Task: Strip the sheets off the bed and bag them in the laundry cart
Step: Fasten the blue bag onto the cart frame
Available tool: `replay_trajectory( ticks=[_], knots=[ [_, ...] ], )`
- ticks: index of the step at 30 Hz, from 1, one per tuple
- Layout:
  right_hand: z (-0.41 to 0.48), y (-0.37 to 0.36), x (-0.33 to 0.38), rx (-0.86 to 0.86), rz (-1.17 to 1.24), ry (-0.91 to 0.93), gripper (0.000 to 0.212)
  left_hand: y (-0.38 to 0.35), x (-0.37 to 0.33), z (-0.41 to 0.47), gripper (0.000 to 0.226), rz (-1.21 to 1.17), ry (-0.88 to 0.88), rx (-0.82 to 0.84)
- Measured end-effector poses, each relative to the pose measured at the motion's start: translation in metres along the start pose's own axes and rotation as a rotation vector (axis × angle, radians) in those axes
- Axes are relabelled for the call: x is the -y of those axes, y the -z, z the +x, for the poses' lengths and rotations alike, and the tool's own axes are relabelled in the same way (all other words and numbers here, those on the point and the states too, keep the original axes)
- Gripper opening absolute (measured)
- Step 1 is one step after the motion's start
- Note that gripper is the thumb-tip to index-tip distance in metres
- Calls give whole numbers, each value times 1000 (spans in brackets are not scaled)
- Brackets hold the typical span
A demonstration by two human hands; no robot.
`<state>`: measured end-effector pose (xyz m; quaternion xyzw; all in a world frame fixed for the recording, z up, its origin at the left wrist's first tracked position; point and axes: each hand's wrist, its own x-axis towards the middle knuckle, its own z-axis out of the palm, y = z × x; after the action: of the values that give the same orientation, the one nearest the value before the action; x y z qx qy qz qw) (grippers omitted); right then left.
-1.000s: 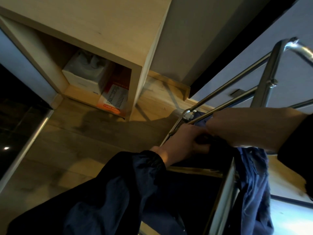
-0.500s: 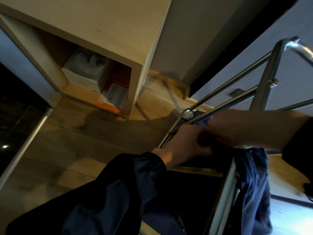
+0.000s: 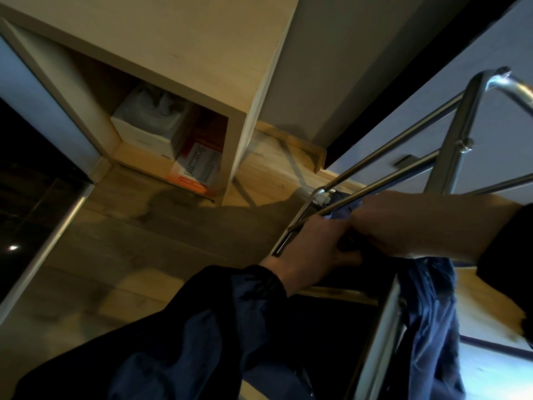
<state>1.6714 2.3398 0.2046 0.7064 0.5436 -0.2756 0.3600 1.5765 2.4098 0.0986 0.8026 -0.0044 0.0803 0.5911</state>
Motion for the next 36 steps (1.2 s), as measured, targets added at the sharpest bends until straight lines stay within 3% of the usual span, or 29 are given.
replay_trajectory(
  ticks=[5,7,9,12,16,20,25,29,36],
  knots=[
    [-1,-1,-3,-26,31,-18,17,-10,3,-3,27,-46,44,-58],
    [-2,1,-4,-34,50,-35,29,-19,4,-8,37,-46,92,-131],
    [-3,0,-5,-47,59,-54,36,-30,5,-16,30,-43,120,-234],
    [-4,-3,-5,-106,60,-77,31,-46,8,-24,21,4,92,-351],
    [-9,-3,-4,-171,104,-98,34,-53,3,-26,13,-187,86,-446],
    [-15,3,-6,-162,209,-116,42,-50,-2,-22,25,-223,113,-497],
    [-10,1,-21,-96,361,-70,41,-34,-21,-24,61,-185,47,-491],
    [-11,2,-25,-78,465,-33,36,-30,-20,-24,32,-149,-45,-462],
    [-7,5,-19,-61,488,-11,38,-28,-14,-23,23,-143,-24,-361]
  ],
)
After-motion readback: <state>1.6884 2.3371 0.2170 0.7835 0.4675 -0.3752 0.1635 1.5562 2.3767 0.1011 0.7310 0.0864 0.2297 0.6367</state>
